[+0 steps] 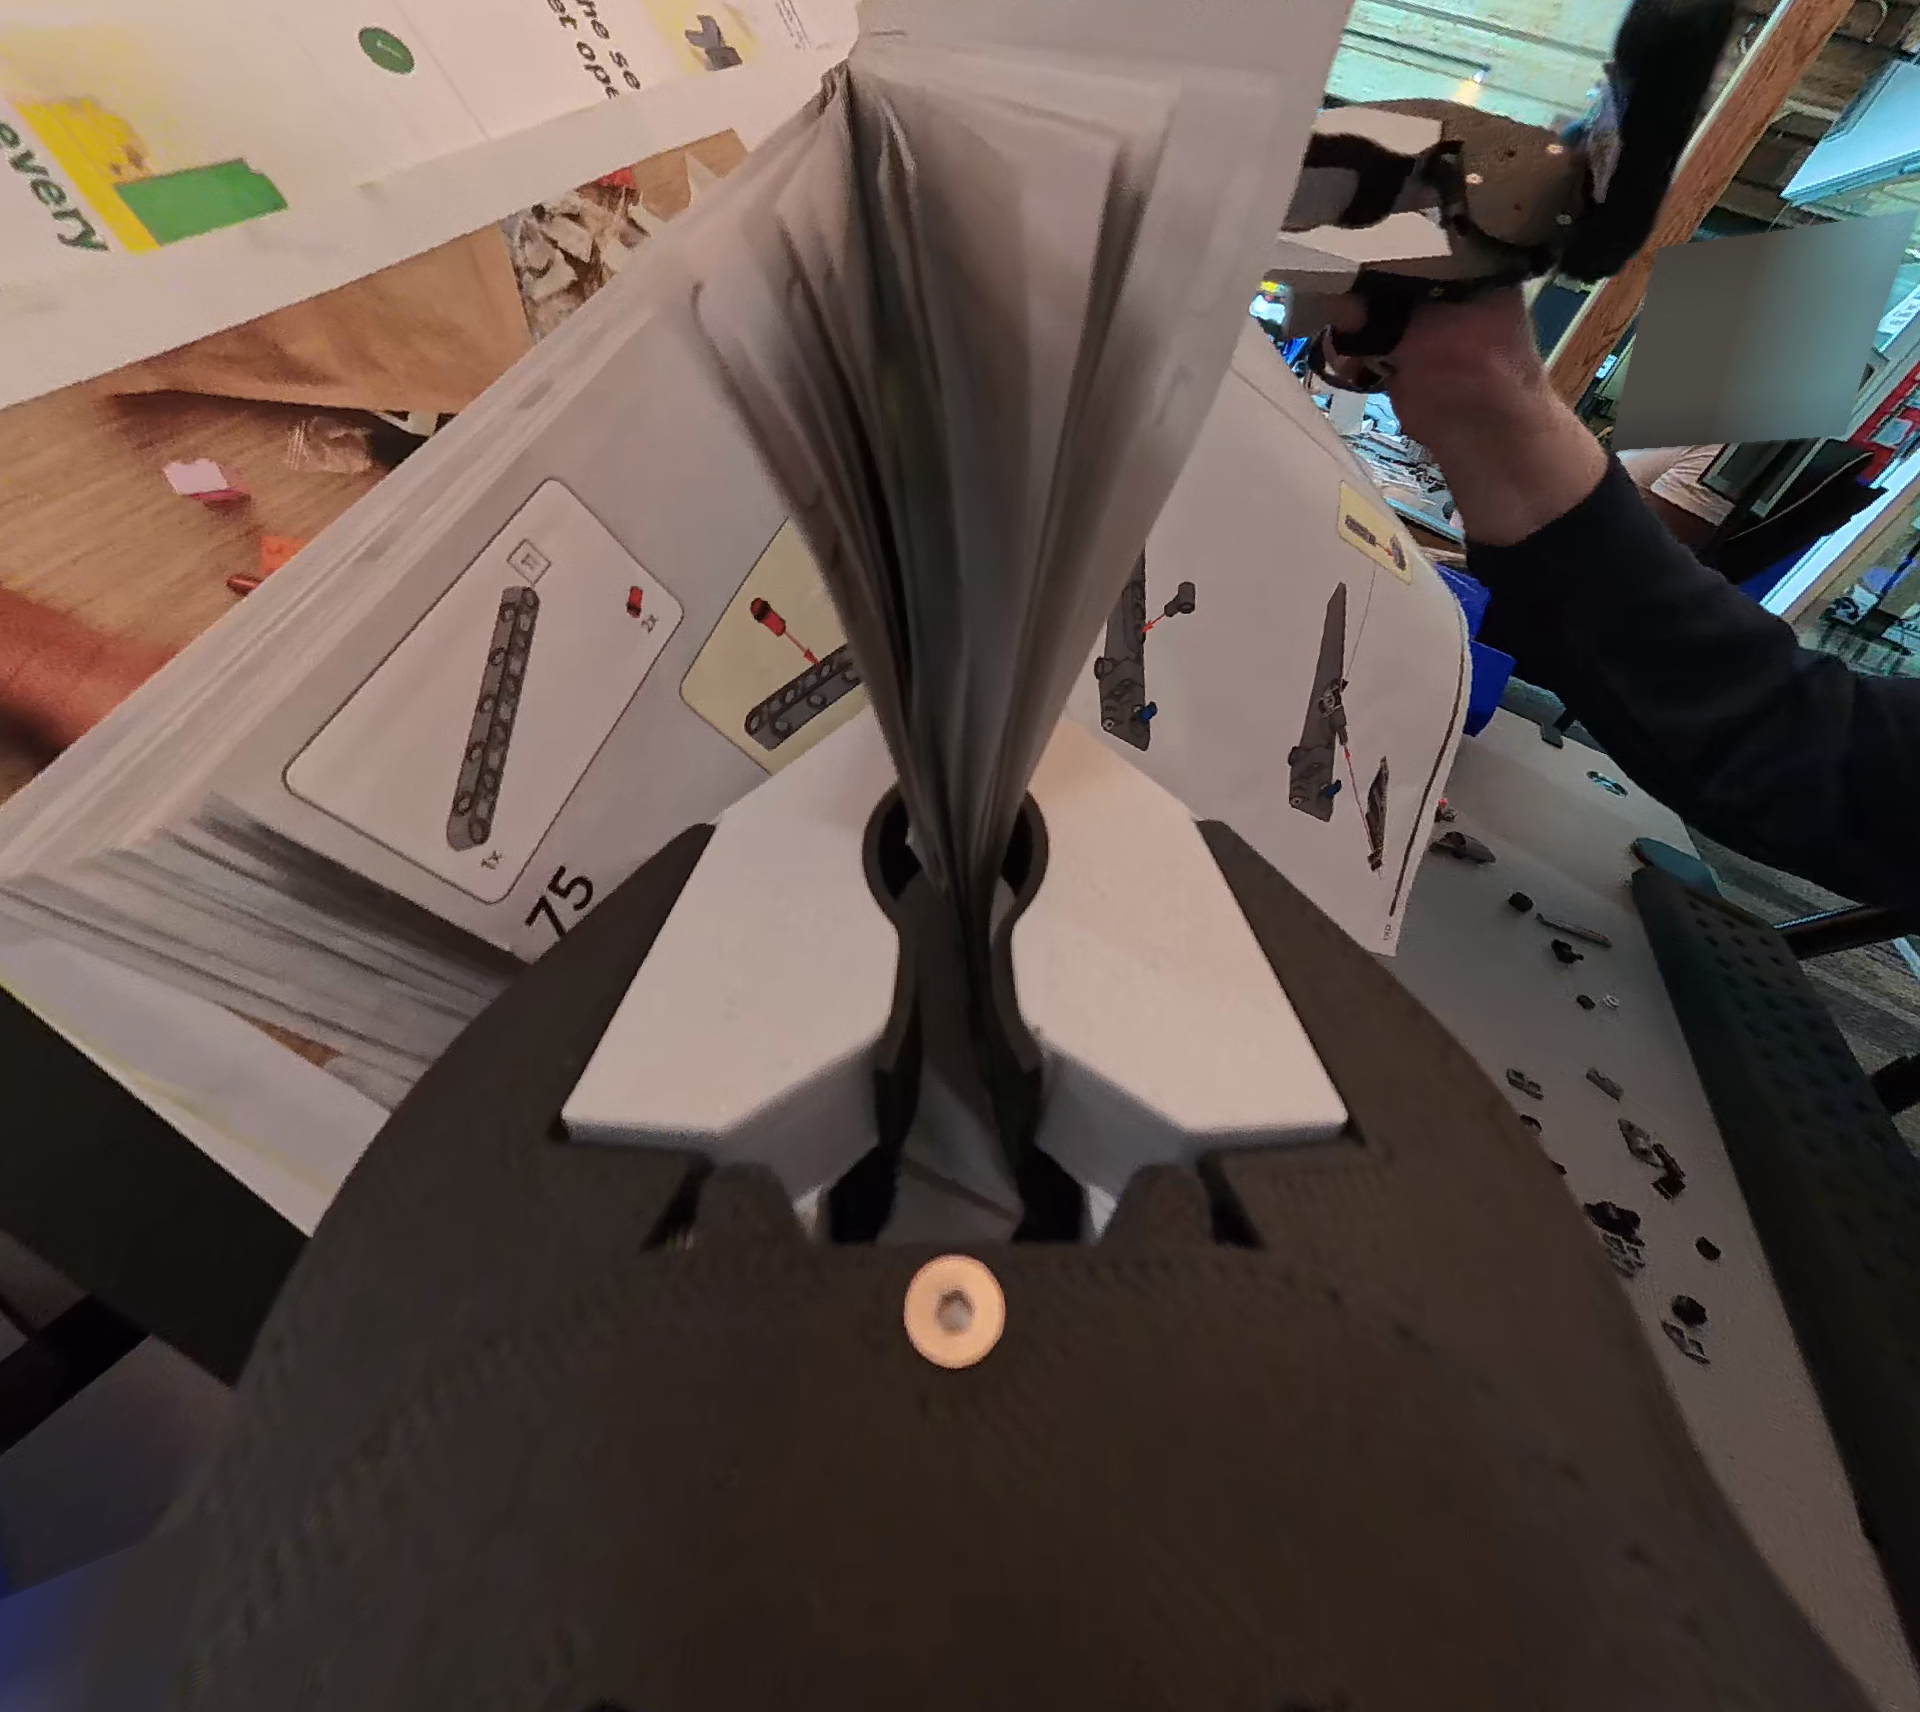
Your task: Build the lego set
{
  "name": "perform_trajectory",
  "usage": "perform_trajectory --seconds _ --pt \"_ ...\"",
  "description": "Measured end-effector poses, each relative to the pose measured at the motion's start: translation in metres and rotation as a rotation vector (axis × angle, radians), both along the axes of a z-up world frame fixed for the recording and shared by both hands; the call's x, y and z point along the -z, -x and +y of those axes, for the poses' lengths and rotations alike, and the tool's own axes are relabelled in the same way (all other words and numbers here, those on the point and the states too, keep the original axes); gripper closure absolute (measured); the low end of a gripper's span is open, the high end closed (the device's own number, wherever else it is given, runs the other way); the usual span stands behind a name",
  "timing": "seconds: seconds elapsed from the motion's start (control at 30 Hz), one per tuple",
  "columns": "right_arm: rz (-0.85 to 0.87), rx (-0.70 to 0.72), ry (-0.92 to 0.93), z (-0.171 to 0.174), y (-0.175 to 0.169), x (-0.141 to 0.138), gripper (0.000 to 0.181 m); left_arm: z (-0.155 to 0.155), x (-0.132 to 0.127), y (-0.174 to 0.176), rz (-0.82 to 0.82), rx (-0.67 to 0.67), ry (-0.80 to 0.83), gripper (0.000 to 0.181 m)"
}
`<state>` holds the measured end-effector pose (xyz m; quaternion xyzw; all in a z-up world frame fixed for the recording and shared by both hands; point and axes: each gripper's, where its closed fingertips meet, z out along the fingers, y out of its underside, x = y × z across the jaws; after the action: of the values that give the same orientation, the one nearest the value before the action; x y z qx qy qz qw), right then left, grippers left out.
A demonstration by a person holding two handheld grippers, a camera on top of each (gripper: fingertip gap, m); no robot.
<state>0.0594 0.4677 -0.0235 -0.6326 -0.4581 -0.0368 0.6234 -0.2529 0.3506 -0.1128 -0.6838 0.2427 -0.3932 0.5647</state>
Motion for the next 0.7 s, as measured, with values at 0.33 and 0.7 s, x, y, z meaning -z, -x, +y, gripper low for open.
perform_trajectory --seconds 0.33,0.7 --pt "-0.281 -0.604 0.280 -0.142 0.122 0.089 0.158 -0.003 0.000 0.001 -0.023 0.013 0.009 0.181" --pt "-0.343 -0.551 0.262 -0.141 0.172 0.105 0.160 -0.047 -0.025 0.002 -0.254 0.280 -0.053 0.090"
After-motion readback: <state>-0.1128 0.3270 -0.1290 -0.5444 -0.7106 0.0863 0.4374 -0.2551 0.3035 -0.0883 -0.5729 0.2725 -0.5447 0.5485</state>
